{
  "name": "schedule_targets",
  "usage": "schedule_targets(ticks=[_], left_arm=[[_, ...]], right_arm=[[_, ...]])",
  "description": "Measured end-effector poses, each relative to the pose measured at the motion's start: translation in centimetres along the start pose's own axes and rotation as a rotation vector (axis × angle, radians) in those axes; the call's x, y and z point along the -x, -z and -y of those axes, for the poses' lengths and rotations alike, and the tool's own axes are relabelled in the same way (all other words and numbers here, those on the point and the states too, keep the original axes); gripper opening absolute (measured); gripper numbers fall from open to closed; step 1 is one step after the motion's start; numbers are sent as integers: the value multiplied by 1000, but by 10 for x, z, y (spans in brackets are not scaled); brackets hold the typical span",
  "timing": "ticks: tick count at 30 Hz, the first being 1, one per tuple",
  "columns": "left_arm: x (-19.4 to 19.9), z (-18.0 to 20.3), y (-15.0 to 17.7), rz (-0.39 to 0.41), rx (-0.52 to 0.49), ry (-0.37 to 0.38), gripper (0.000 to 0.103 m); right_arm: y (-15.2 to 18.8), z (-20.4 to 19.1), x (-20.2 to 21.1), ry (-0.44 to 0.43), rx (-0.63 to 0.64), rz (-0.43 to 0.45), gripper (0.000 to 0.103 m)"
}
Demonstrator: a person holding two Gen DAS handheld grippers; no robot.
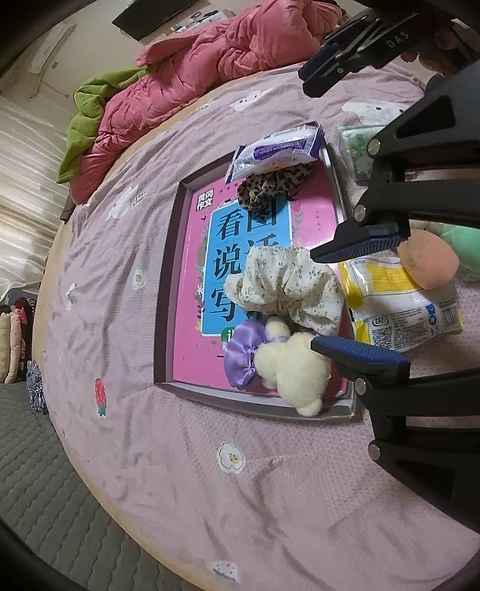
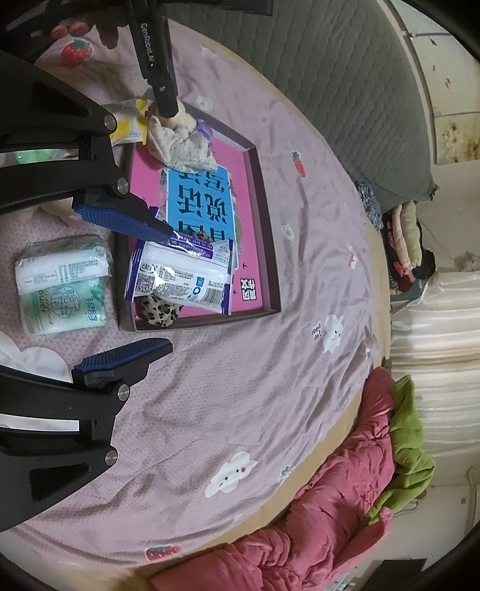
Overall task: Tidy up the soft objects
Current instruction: 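Withdraw both tools from the tray toward the remaining items beside it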
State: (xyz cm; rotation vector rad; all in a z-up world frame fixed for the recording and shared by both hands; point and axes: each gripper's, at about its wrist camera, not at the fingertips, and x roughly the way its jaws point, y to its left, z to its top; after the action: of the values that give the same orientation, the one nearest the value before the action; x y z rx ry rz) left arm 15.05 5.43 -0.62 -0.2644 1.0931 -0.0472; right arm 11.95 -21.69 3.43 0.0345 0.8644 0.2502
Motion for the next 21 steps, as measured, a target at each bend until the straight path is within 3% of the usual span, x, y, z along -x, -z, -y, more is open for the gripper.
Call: schedule_targets(ticks=[5,8,13,21], left_arm=[[9,1,2,14,-9,-12,41],[15,1,4,23,-12,-13,41],[28,1,7,44,-15,-6,50],[46,2,11,88,-29,-16,52]], right_arm=[[-1,-2,8,-3,11,15,57],[-1,-2,12,-1,13,20,64],[-1,-2,23,1,18,37,65],[0,0,41,-6,18,74,66]])
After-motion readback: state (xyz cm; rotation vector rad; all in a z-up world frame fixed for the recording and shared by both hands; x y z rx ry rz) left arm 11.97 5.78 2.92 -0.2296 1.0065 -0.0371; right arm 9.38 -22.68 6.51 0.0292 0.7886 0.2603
